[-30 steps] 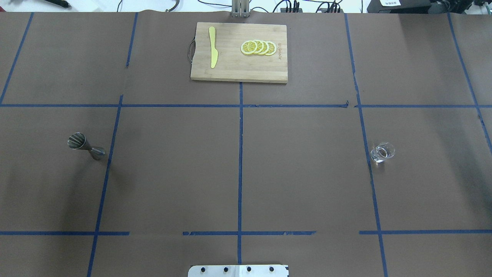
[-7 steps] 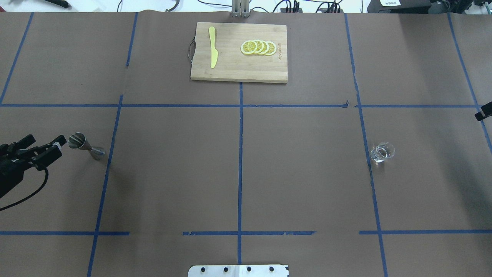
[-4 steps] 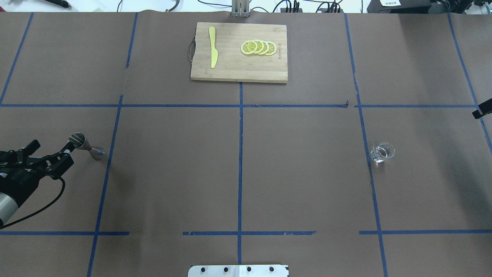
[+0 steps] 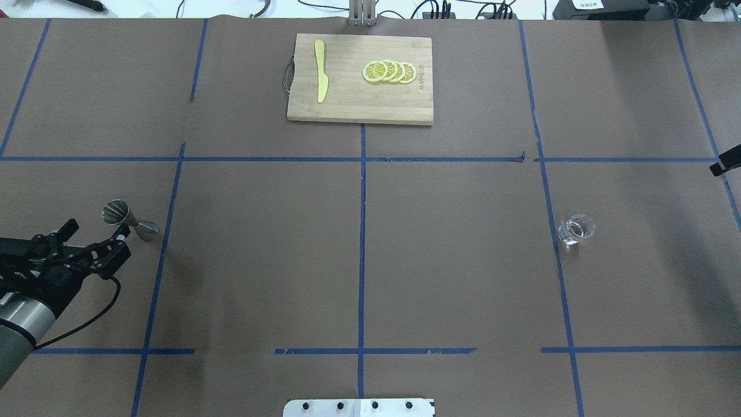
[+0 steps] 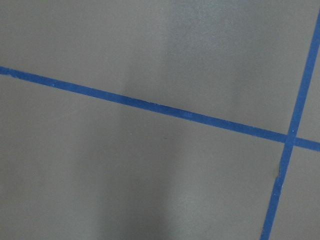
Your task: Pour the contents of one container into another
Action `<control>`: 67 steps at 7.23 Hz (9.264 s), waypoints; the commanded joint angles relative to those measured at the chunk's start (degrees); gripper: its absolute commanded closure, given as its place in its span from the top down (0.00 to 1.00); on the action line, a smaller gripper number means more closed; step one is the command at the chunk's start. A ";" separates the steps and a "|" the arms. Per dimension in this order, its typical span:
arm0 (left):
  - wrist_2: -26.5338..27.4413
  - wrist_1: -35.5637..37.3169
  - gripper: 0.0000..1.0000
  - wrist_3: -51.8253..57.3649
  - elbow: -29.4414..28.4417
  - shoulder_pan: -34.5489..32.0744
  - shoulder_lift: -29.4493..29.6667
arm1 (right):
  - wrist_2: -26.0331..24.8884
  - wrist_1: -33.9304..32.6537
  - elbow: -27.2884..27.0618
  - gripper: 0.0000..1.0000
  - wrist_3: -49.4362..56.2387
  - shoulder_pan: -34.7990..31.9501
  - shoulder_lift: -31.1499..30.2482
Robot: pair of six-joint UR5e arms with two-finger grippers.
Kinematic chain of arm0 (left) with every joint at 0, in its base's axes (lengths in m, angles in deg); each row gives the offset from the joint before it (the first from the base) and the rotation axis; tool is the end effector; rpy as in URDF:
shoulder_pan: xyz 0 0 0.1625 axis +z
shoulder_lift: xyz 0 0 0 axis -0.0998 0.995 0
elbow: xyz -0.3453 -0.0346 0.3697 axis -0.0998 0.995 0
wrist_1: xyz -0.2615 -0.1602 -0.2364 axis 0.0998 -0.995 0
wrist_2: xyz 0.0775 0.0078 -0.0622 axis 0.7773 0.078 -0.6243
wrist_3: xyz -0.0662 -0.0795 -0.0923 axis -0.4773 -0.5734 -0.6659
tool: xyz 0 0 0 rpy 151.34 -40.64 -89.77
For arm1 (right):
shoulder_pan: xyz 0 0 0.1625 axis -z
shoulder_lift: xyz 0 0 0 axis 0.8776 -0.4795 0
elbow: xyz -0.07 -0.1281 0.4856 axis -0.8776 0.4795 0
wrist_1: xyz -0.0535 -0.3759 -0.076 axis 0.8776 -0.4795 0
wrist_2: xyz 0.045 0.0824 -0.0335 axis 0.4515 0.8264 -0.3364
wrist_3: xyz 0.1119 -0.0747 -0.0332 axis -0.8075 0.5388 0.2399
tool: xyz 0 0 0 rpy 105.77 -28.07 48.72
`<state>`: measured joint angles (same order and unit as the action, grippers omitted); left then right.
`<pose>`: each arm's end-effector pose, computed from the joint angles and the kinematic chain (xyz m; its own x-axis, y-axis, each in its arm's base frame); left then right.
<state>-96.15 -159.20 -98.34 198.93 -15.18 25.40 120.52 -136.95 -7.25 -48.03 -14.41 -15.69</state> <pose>0.2850 -0.2938 0.5729 0.6958 0.0887 -0.7128 0.5944 0.4860 0.6407 -0.0876 -0.4869 0.7150 0.6620 -0.2290 0.7136 0.1549 0.9734 0.1687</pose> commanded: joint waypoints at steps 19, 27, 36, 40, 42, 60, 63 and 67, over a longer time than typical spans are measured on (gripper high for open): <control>-2.66 -1.55 0.91 -0.98 -14.79 -3.91 11.55 | -0.81 0.00 0.12 1.00 0.00 0.00 0.11; -2.66 -1.82 0.85 -0.98 -16.63 -5.58 12.52 | -0.81 0.00 -0.14 1.00 0.00 -0.09 0.02; -2.83 -2.25 0.00 -0.36 -15.85 -5.76 12.52 | -0.81 0.00 0.21 1.00 -0.09 0.00 0.11; -3.62 -2.26 0.00 4.29 -10.41 -5.84 15.84 | -0.81 0.00 -0.75 1.00 -0.61 0.00 1.69; -3.80 -2.34 0.00 15.59 -3.32 -5.67 16.29 | -0.72 0.09 -1.46 1.00 -0.62 0.00 2.48; -26.98 -11.64 0.00 46.66 -25.06 -11.02 49.43 | -98.64 31.47 -25.64 1.00 -76.44 72.03 -17.12; -27.71 -13.15 0.00 46.57 -28.23 -11.82 51.98 | -109.17 32.08 -17.38 1.00 -82.00 74.36 -17.12; -27.62 -13.15 0.00 46.57 -28.59 -12.08 52.24 | -114.45 32.26 -9.92 0.99 -84.72 74.44 -13.80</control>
<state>-123.79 -172.35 -51.77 170.44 -27.21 77.62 6.76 -104.74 -19.76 -131.79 59.98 -31.12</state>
